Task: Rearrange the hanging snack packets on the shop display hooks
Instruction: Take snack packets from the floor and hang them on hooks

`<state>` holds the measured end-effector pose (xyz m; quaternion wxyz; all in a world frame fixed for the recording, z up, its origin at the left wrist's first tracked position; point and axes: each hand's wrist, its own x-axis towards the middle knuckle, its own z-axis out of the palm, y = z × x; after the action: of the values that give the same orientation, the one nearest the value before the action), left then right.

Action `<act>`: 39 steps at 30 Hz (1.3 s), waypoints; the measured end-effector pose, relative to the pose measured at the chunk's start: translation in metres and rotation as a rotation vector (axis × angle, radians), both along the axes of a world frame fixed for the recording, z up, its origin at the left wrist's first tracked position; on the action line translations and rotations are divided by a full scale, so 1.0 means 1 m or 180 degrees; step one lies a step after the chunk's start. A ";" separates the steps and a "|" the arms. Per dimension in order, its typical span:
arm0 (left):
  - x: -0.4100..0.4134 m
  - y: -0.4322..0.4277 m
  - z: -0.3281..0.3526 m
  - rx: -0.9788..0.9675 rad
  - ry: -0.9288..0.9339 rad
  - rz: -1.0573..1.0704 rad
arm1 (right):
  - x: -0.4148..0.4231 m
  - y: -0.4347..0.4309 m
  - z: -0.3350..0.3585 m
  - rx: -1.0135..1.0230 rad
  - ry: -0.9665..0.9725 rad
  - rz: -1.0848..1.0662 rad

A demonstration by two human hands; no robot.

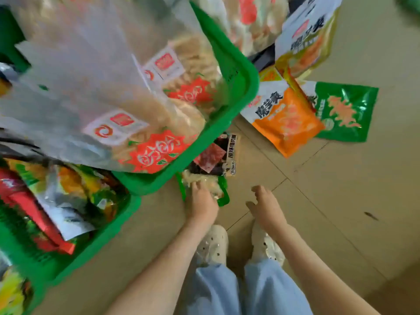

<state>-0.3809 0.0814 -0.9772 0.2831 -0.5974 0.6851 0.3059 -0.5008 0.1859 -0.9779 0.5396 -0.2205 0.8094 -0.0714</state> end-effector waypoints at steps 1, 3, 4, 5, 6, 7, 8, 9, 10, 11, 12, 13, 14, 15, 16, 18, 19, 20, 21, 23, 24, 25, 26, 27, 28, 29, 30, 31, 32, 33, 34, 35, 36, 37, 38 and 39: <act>0.006 -0.003 -0.023 0.0041 -0.0133 0.0368 | 0.008 -0.005 -0.025 -0.0038 -0.0079 -0.0054; 0.019 -0.011 -0.063 0.0362 -0.0182 0.1535 | 0.024 -0.016 -0.068 -0.0135 -0.0248 -0.0237; 0.026 -0.014 -0.079 0.0525 -0.0105 0.2089 | 0.032 -0.021 -0.086 -0.0180 -0.0389 -0.0393; 0.031 -0.017 -0.092 0.0624 -0.0041 0.2477 | 0.038 -0.026 -0.100 -0.0211 -0.0532 -0.0607; 0.037 -0.020 -0.103 0.0716 0.0048 0.2772 | 0.044 -0.032 -0.111 -0.0251 -0.0621 -0.0861; 0.046 -0.023 -0.111 0.0829 0.0141 0.2921 | 0.050 -0.037 -0.120 -0.0279 -0.0659 -0.1122; 0.054 -0.024 -0.116 0.0888 0.0229 0.3044 | 0.055 -0.039 -0.127 -0.0312 -0.0624 -0.1308; 0.060 -0.024 -0.123 0.0833 0.0300 0.3073 | 0.060 -0.041 -0.133 -0.0306 -0.0529 -0.1377; 0.066 -0.024 -0.127 0.0705 0.0349 0.3094 | 0.063 -0.041 -0.139 -0.0245 -0.0448 -0.1347; 0.070 -0.023 -0.128 0.0639 0.0418 0.3129 | 0.065 -0.039 -0.141 -0.0163 -0.0443 -0.1259; 0.073 -0.022 -0.127 0.0634 0.0466 0.3215 | 0.065 -0.037 -0.138 -0.0090 -0.0520 -0.1202; 0.074 -0.021 -0.123 0.0708 0.0558 0.3255 | 0.064 -0.035 -0.132 -0.0036 -0.0632 -0.1205; 0.074 -0.019 -0.115 0.0834 0.0614 0.3309 | 0.061 -0.031 -0.123 0.0003 -0.0735 -0.1217; 0.073 -0.016 -0.104 0.0959 0.0680 0.3368 | 0.058 -0.026 -0.113 0.0030 -0.0826 -0.1229; 0.071 -0.013 -0.092 0.1114 0.0719 0.3430 | 0.055 -0.021 -0.100 0.0054 -0.0906 -0.1261; 0.064 -0.005 -0.062 0.1376 0.0760 0.3536 | 0.049 -0.007 -0.068 0.0109 -0.0944 -0.1388; 0.059 0.000 -0.045 0.1511 0.0757 0.3573 | 0.046 0.000 -0.051 0.0126 -0.0917 -0.1471; 0.054 0.006 -0.026 0.1627 0.0794 0.3624 | 0.041 0.007 -0.032 0.0138 -0.0900 -0.1545; 0.048 0.012 -0.003 0.1702 0.0790 0.3618 | 0.037 0.014 -0.010 0.0150 -0.0919 -0.1616; 0.041 0.022 0.044 0.1836 0.0795 0.3566 | 0.029 0.028 0.039 0.0221 -0.0897 -0.1533; 0.039 0.027 0.068 0.1874 0.0796 0.3533 | 0.023 0.036 0.065 0.0252 -0.0829 -0.1434; 0.033 0.030 0.098 0.1958 0.0837 0.3482 | 0.016 0.043 0.093 0.0233 -0.0778 -0.1394; 0.030 0.033 0.124 0.2045 0.0911 0.3438 | 0.007 0.048 0.121 0.0167 -0.0825 -0.1457; 0.022 0.033 0.154 0.2134 0.0987 0.3354 | -0.003 0.051 0.152 0.0090 -0.0957 -0.1566; 0.014 0.033 0.184 0.2219 0.1094 0.3258 | -0.013 0.054 0.184 0.0023 -0.1084 -0.1645; 0.004 0.030 0.216 0.2286 0.1204 0.3187 | -0.023 0.055 0.217 -0.0070 -0.1178 -0.1676; -0.005 0.027 0.245 0.2320 0.1326 0.3077 | -0.033 0.056 0.249 -0.0149 -0.1238 -0.1718; -0.018 0.023 0.278 0.2315 0.1387 0.2977 | -0.043 0.057 0.282 -0.0260 -0.1271 -0.1820; -0.030 0.020 0.311 0.2313 0.1461 0.2863 | -0.053 0.057 0.313 -0.0394 -0.1278 -0.1958; -0.042 0.017 0.340 0.2282 0.1529 0.2711 | -0.064 0.056 0.343 -0.0556 -0.1270 -0.2126; -0.053 0.014 0.367 0.2201 0.1642 0.2547 | -0.075 0.055 0.372 -0.0694 -0.1286 -0.2301; -0.067 0.011 0.398 0.2130 0.1742 0.2388 | -0.086 0.053 0.401 -0.0819 -0.1346 -0.2434; -0.078 0.009 0.424 0.2056 0.1887 0.2225 | -0.097 0.051 0.429 -0.0919 -0.1433 -0.2515; -0.090 0.007 0.453 0.2033 0.2014 0.2070 | -0.108 0.050 0.455 -0.1039 -0.1492 -0.2510; -0.101 0.008 0.479 0.1988 0.2108 0.1940 | -0.119 0.049 0.479 -0.1127 -0.1518 -0.2503; -0.111 0.008 0.505 0.1959 0.2176 0.1837 | -0.128 0.048 0.502 -0.1188 -0.1522 -0.2502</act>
<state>-0.4920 0.0897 -0.4718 0.1104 -0.5172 0.4251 0.7346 -0.6292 0.2336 -0.4762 0.5937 0.0312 0.6583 -0.4617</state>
